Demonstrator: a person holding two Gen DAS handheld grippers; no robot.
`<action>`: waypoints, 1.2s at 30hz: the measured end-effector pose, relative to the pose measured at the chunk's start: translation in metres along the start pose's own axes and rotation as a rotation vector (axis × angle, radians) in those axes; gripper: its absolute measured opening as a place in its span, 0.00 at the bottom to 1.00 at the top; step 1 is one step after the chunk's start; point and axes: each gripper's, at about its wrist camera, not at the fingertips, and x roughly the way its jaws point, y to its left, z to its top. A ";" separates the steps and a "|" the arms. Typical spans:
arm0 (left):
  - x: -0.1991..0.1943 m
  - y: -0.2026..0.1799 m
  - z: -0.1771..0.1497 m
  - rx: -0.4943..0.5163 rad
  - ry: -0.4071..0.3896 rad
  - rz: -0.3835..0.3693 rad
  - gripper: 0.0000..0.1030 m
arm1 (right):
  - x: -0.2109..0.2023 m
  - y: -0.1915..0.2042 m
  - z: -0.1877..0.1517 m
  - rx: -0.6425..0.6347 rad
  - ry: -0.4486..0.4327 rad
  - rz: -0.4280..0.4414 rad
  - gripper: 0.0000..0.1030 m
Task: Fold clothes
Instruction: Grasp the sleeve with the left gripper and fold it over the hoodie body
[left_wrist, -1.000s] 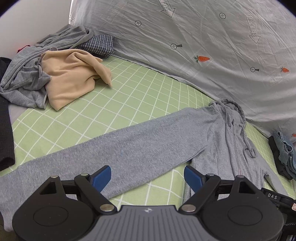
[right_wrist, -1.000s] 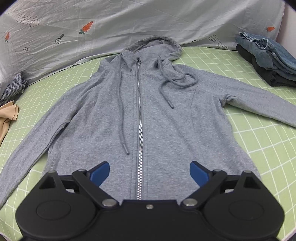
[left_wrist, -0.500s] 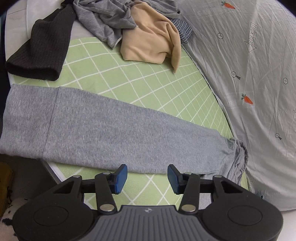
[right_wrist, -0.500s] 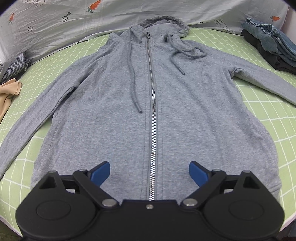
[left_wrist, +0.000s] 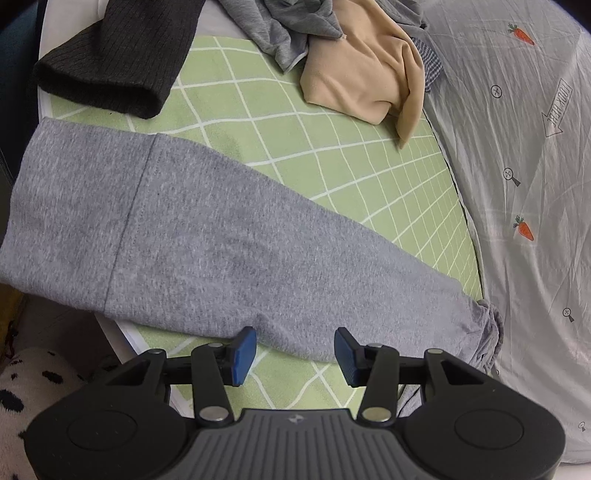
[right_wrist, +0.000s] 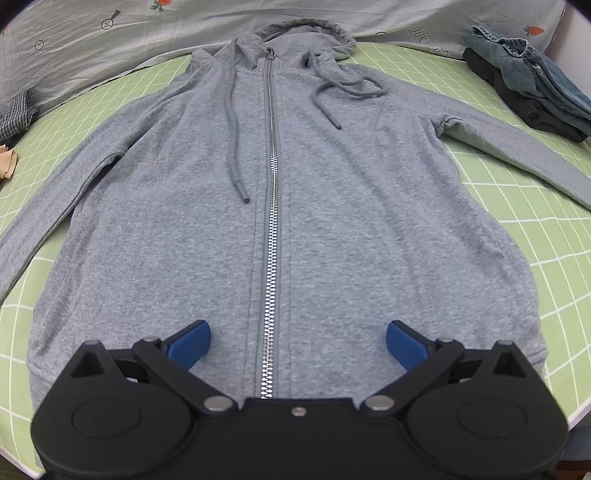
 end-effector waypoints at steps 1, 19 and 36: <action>0.001 0.002 0.001 -0.016 0.003 -0.003 0.47 | 0.000 0.000 0.000 0.001 -0.003 0.000 1.00; 0.019 -0.027 0.010 0.044 -0.041 -0.010 0.00 | 0.005 0.001 0.007 -0.006 -0.005 0.007 1.00; 0.049 -0.143 -0.069 0.695 0.223 -0.248 0.13 | 0.006 0.004 0.012 -0.005 0.014 -0.001 1.00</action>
